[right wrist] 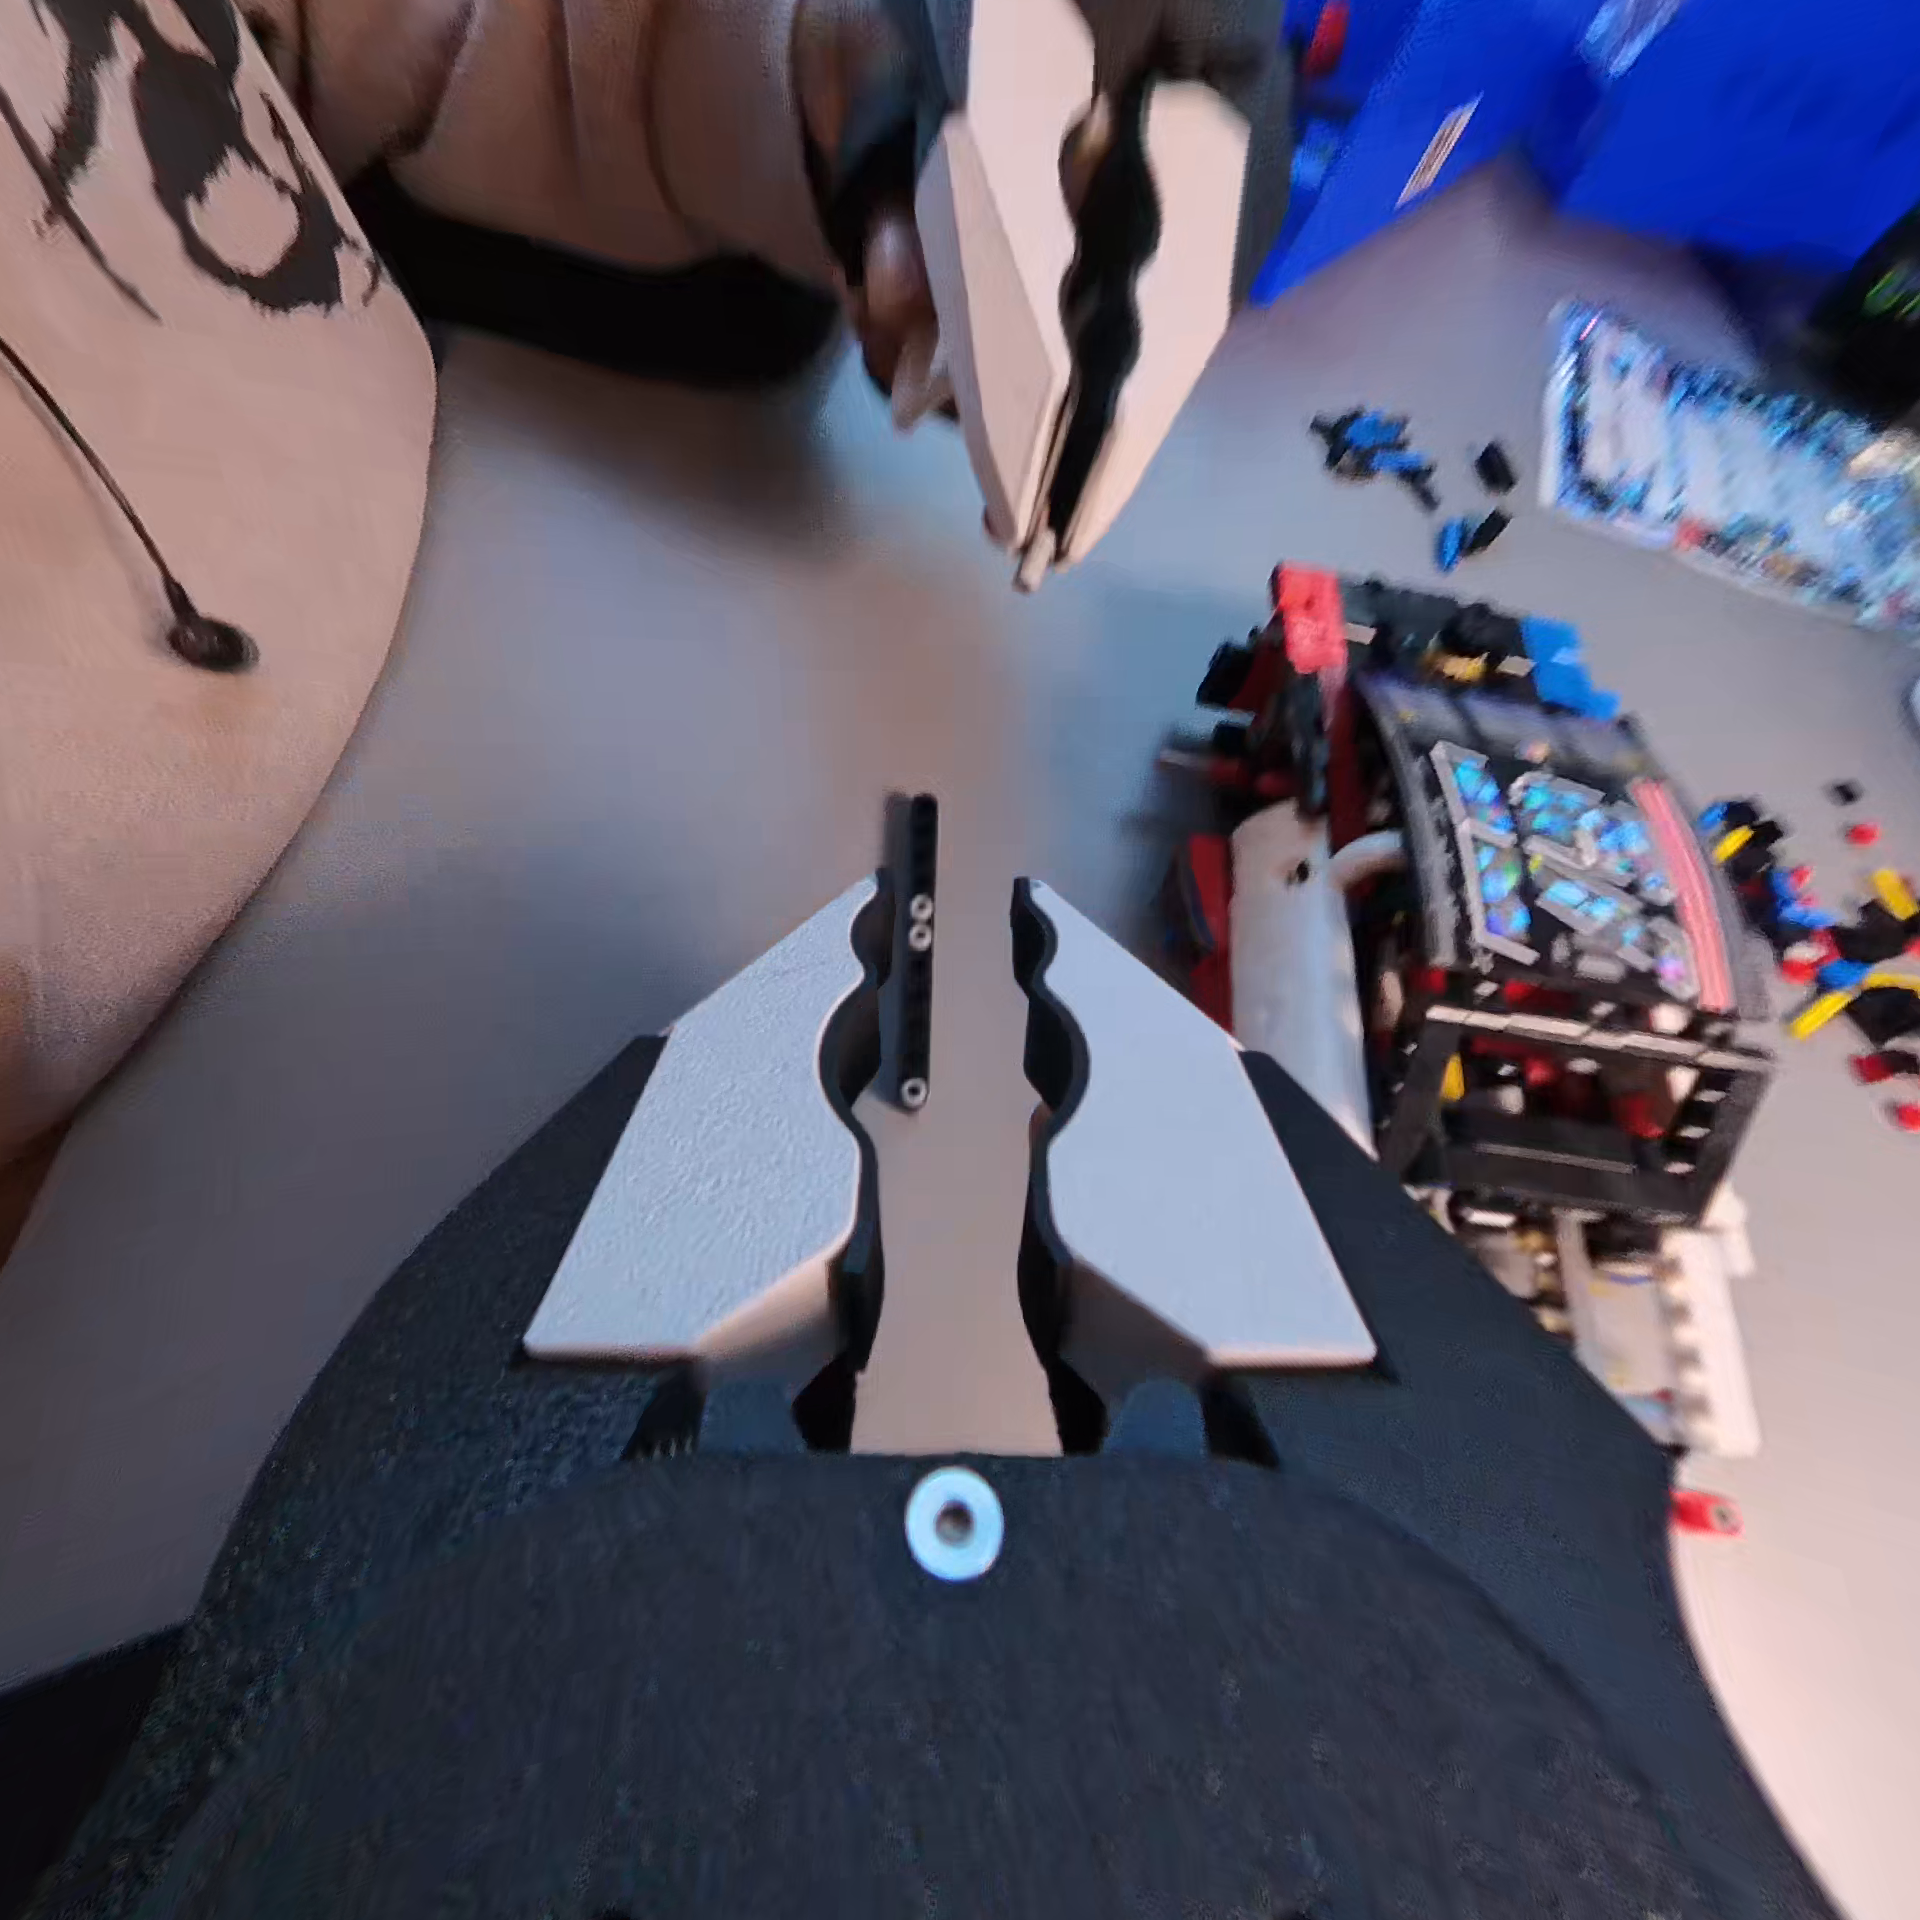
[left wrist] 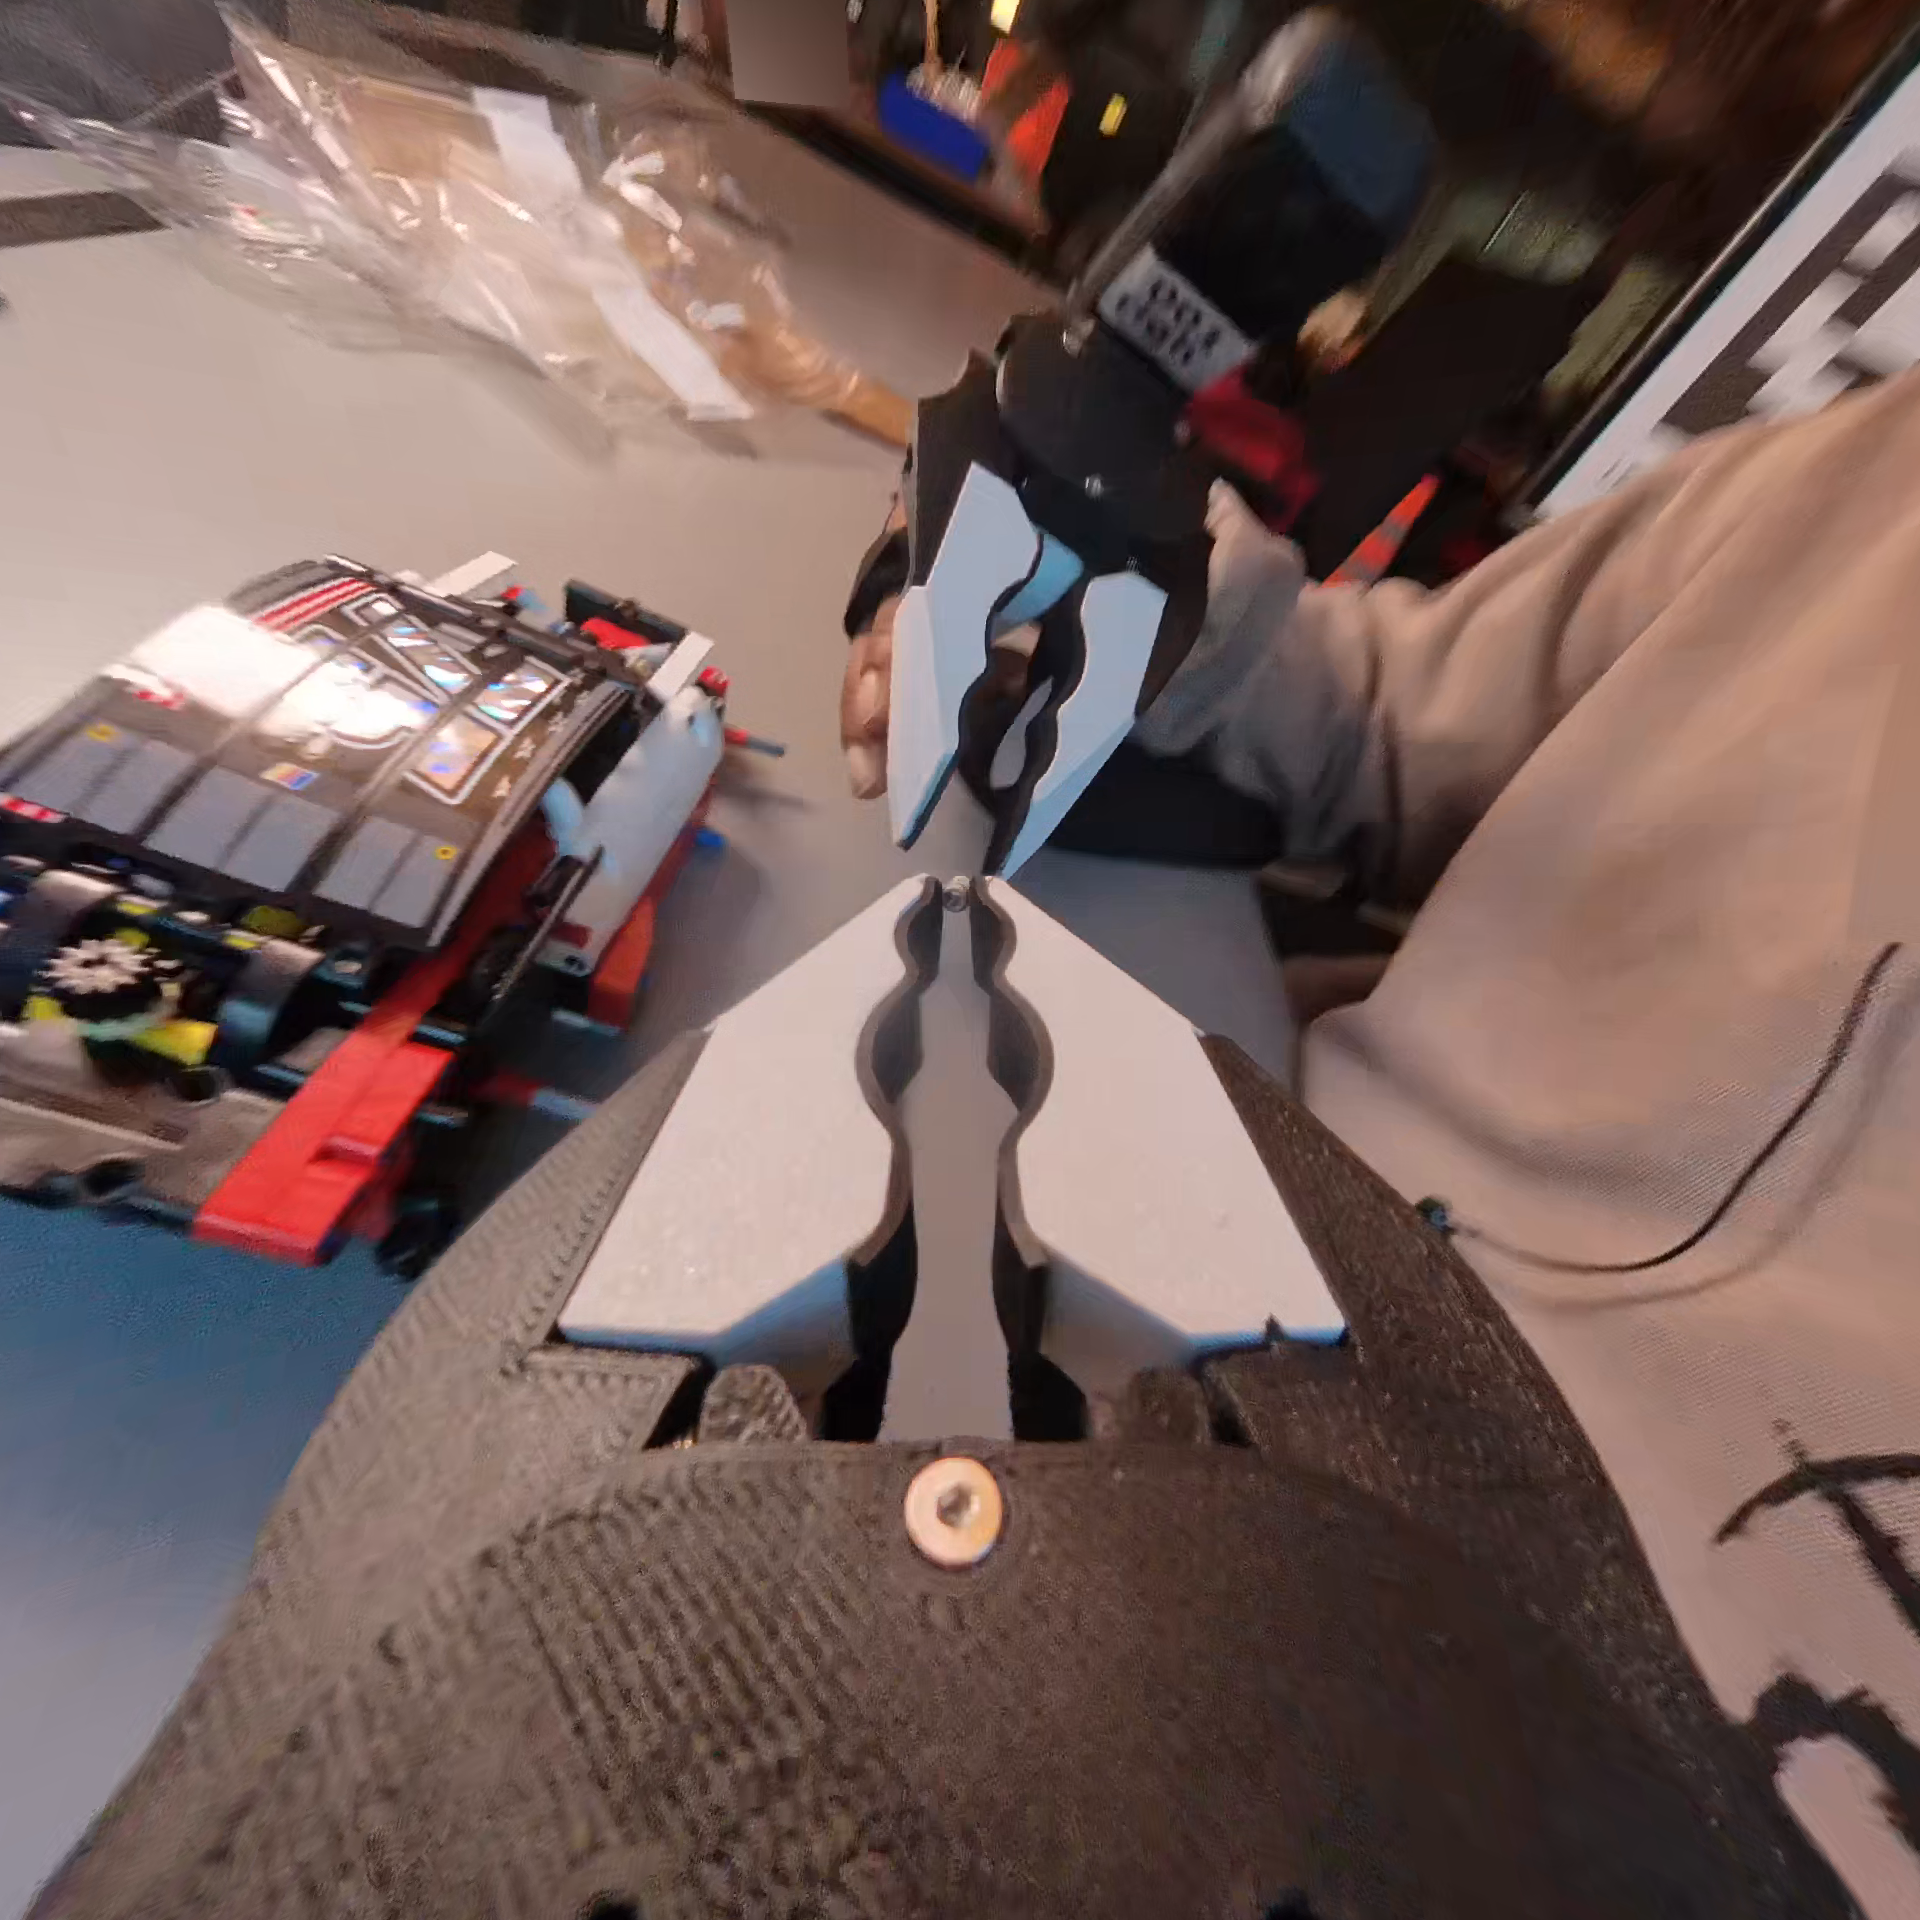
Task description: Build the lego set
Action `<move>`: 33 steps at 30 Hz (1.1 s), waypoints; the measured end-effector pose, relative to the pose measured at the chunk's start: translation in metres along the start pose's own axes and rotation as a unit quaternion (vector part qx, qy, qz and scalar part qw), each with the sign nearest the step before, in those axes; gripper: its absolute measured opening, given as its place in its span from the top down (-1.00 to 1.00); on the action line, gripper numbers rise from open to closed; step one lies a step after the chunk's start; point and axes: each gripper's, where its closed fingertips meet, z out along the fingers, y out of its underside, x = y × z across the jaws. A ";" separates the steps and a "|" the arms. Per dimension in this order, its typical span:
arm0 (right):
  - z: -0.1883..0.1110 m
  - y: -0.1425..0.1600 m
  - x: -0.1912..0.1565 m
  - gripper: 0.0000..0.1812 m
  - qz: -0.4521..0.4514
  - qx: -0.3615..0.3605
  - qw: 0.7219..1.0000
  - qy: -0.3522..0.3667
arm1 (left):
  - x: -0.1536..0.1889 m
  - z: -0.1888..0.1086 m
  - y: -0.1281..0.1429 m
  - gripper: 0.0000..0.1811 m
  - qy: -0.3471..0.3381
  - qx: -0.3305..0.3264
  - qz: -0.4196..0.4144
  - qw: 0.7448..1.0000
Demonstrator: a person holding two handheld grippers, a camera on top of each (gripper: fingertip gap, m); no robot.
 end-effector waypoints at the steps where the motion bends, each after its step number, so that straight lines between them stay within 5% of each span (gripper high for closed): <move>1: 0.002 0.015 -0.004 0.76 0.017 -0.034 0.999 -0.016 | -0.002 -0.001 0.008 0.97 -0.026 -0.037 0.041 0.998; 7: 0.013 0.055 -0.009 0.73 0.039 -0.148 0.988 -0.019 | -0.008 0.009 0.051 0.97 -0.076 -0.174 0.133 0.973; 11: 0.016 0.056 -0.012 0.94 0.042 -0.183 0.982 -0.005 | -0.013 0.013 0.067 0.97 -0.090 -0.225 0.159 0.957; 33: 0.019 0.053 -0.015 0.95 0.061 -0.188 0.980 0.014 | -0.020 0.017 0.080 0.96 -0.088 -0.356 0.221 0.903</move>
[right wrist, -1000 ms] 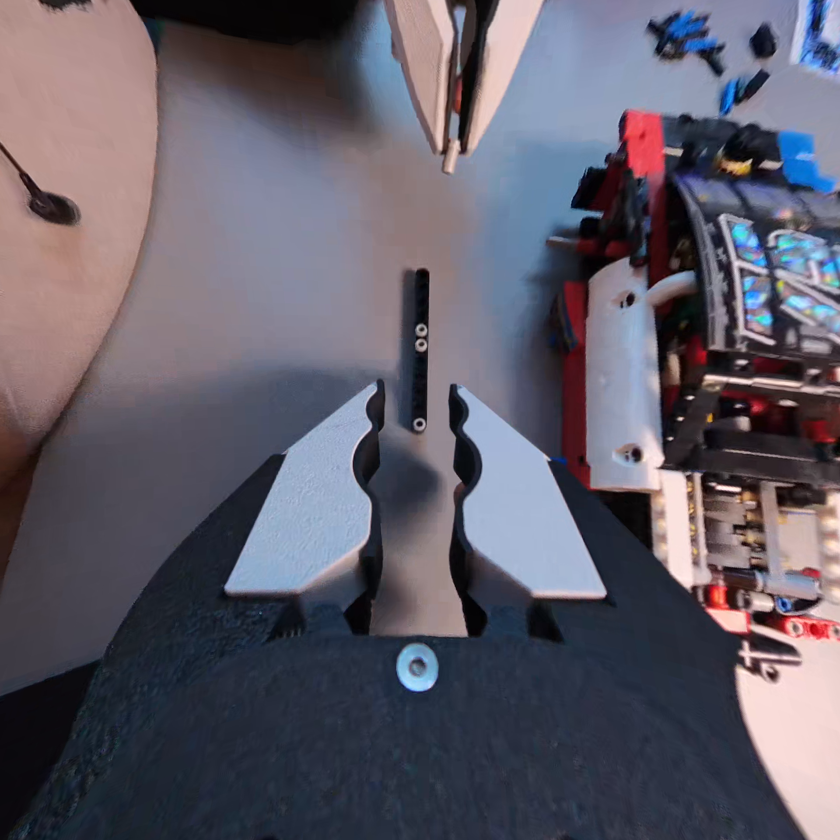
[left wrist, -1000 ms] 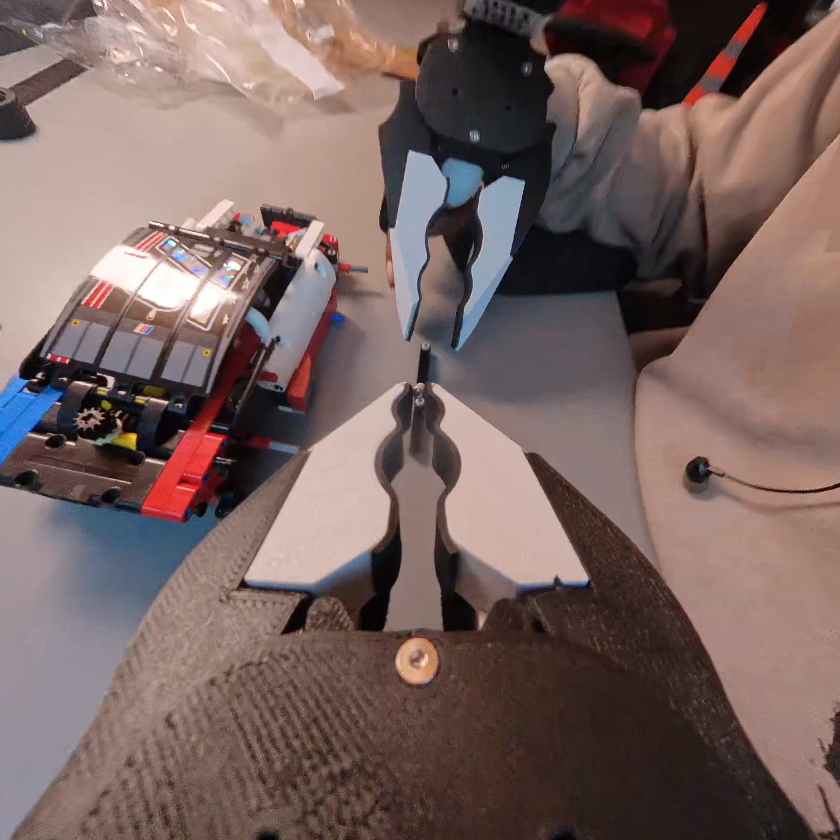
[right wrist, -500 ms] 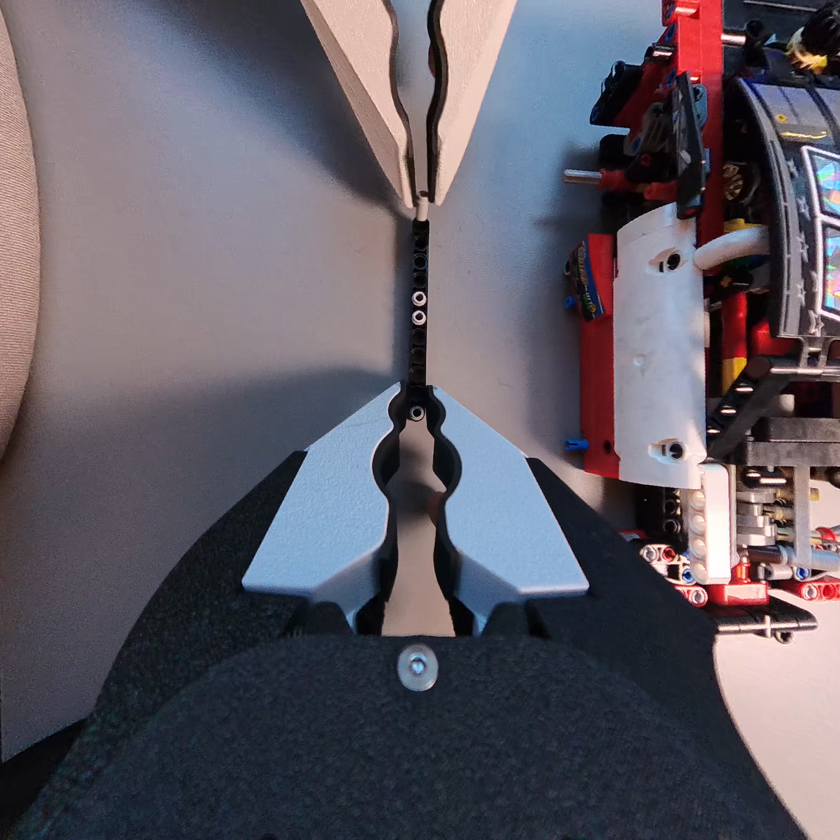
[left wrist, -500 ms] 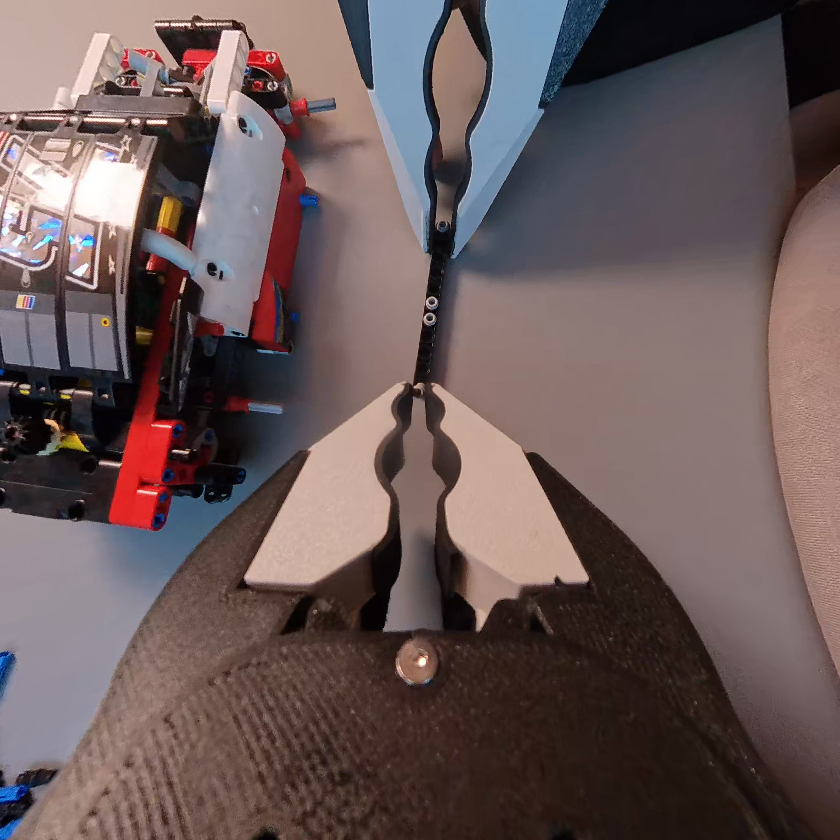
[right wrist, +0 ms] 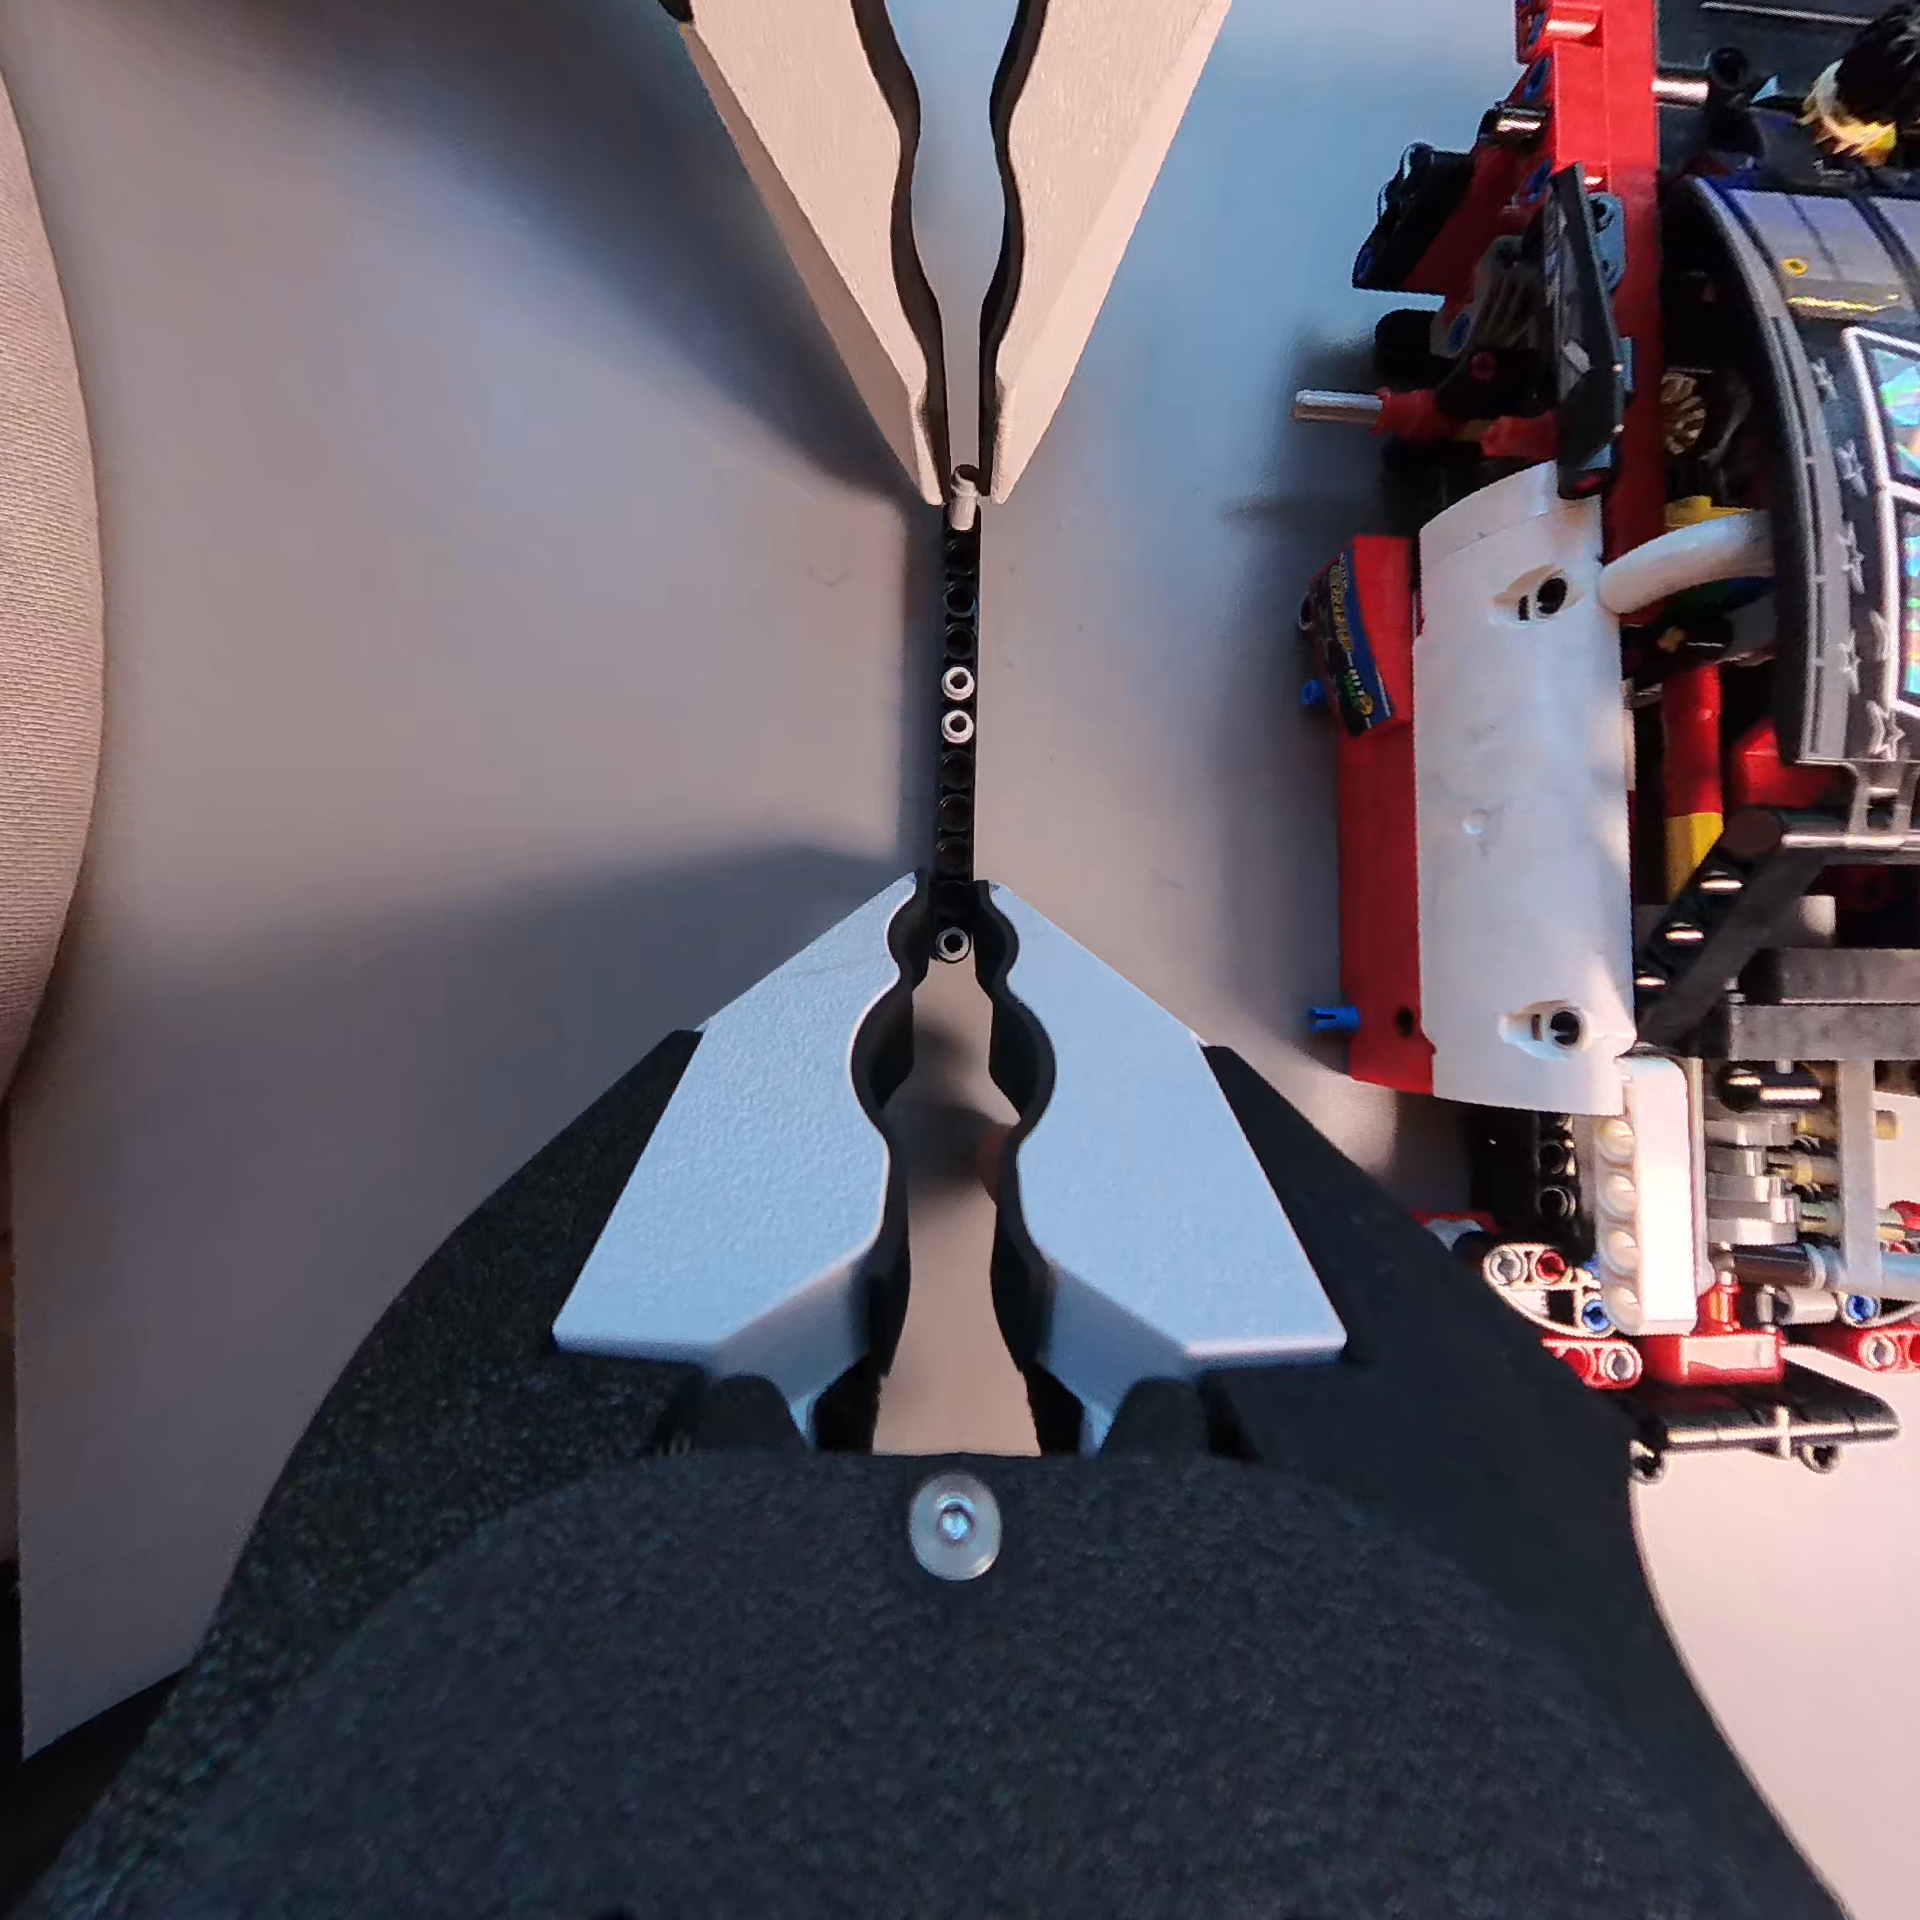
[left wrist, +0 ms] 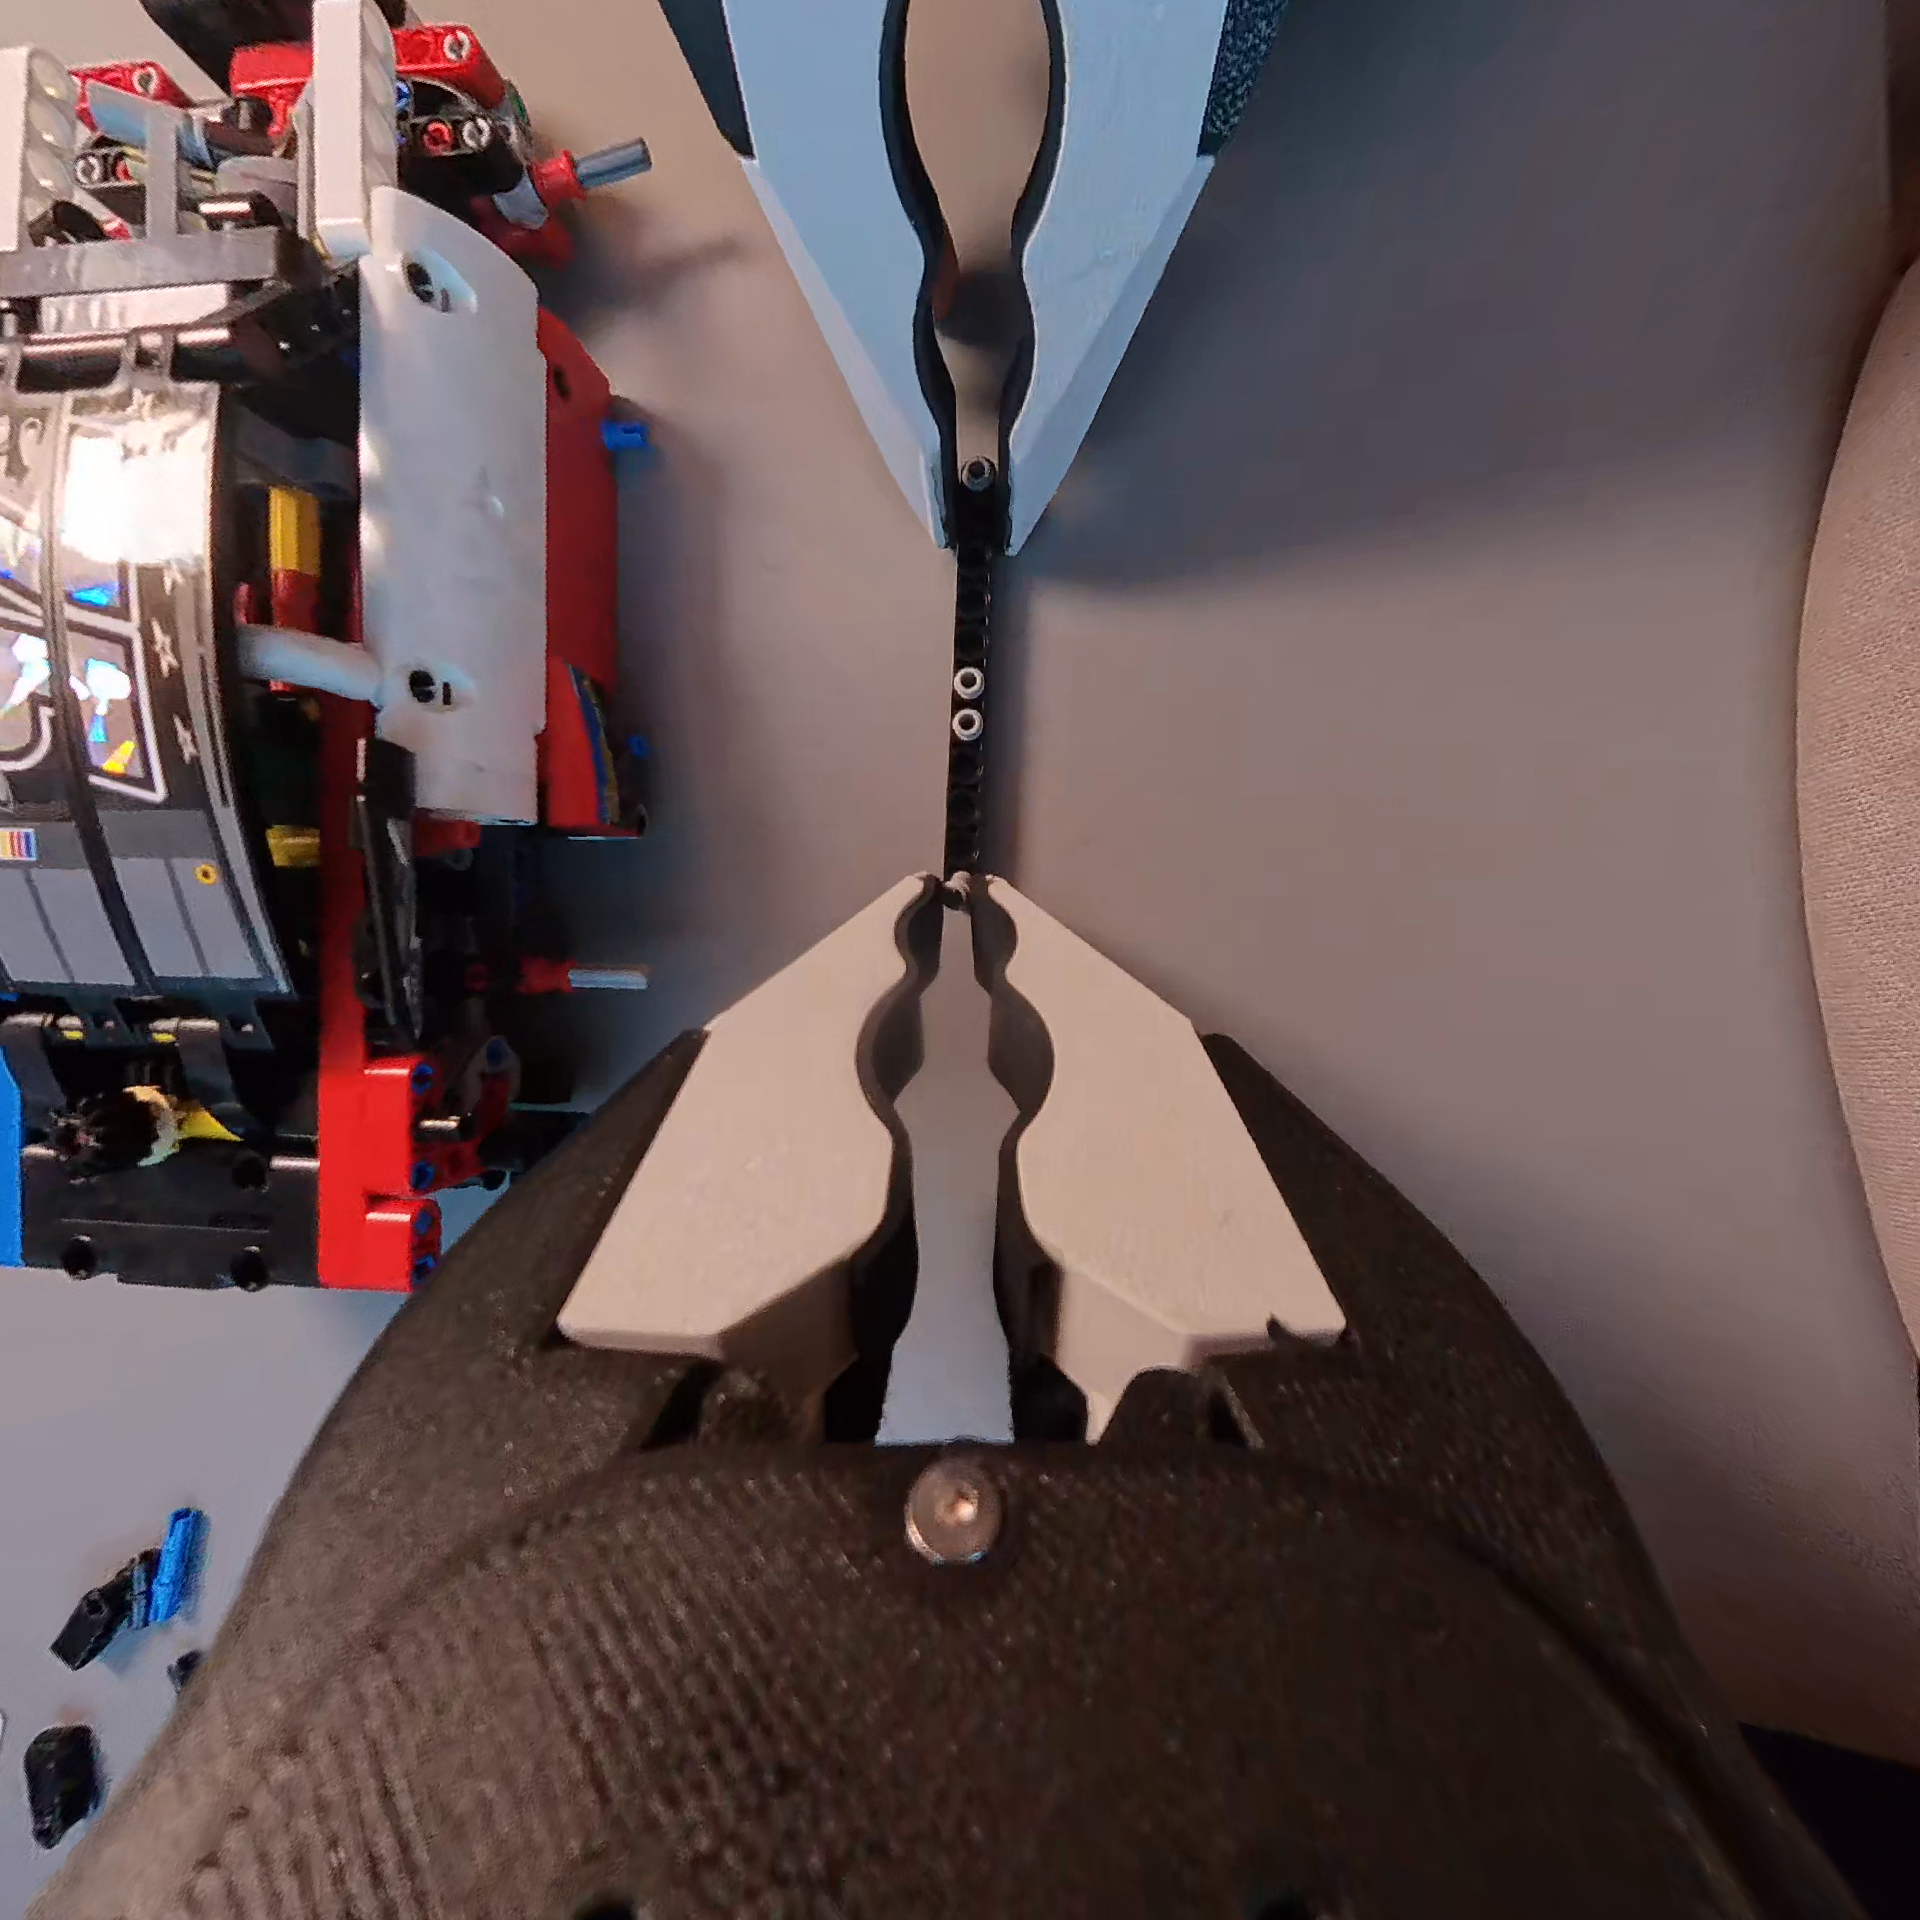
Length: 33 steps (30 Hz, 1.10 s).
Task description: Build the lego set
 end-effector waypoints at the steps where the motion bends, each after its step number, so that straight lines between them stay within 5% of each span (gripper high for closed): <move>1: 0.000 0.000 0.000 0.95 0.001 0.000 1.000 0.000 | 0.000 0.000 0.001 0.96 -0.001 -0.009 0.007 1.000; 20: 0.000 0.000 -0.001 0.95 0.010 0.019 1.000 -0.009 | 0.000 0.003 -0.002 0.97 0.043 -0.140 0.099 0.984; 27: 0.000 0.000 -0.001 0.95 0.009 0.028 1.000 -0.008 | 0.003 0.006 -0.002 0.96 0.054 -0.122 0.082 0.988; 33: -0.001 0.000 -0.002 0.95 0.004 0.030 1.000 -0.005 | 0.004 0.003 -0.004 0.97 0.065 -0.029 0.011 0.997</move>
